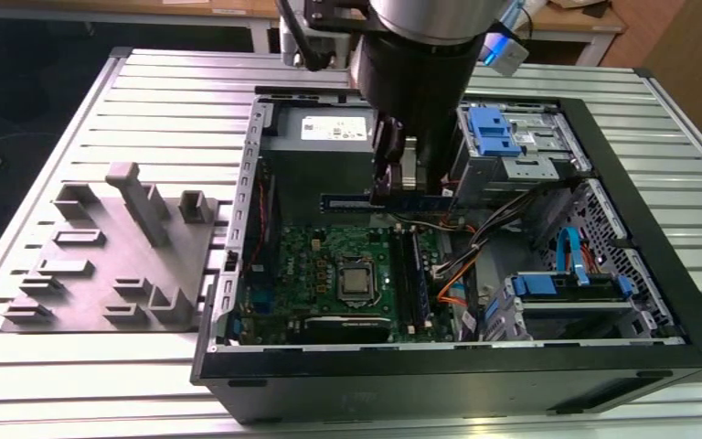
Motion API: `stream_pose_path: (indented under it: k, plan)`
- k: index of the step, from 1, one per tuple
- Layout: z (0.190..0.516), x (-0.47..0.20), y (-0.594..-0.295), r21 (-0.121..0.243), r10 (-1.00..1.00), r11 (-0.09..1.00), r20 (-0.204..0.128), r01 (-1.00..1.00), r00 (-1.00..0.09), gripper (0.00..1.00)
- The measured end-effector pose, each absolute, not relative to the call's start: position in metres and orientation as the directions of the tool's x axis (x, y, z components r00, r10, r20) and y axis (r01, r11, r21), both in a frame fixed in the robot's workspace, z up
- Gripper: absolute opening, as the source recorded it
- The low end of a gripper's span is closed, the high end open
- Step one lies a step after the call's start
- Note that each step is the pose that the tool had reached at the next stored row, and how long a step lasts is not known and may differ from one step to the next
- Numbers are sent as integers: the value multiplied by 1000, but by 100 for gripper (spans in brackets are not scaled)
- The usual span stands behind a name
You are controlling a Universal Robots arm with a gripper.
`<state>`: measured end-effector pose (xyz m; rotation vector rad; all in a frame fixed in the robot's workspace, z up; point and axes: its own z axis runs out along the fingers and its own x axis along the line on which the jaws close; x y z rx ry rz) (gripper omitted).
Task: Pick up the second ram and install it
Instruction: 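Pick up the second ram and move it above second insertion slot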
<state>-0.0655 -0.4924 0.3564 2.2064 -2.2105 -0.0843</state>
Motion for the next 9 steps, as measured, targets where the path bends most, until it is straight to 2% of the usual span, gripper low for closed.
stream_pose_path:
  k: [9]
  plan:
    - [345, -66, -492, 30, -1000, -2, -26, -1000, 1, 8]
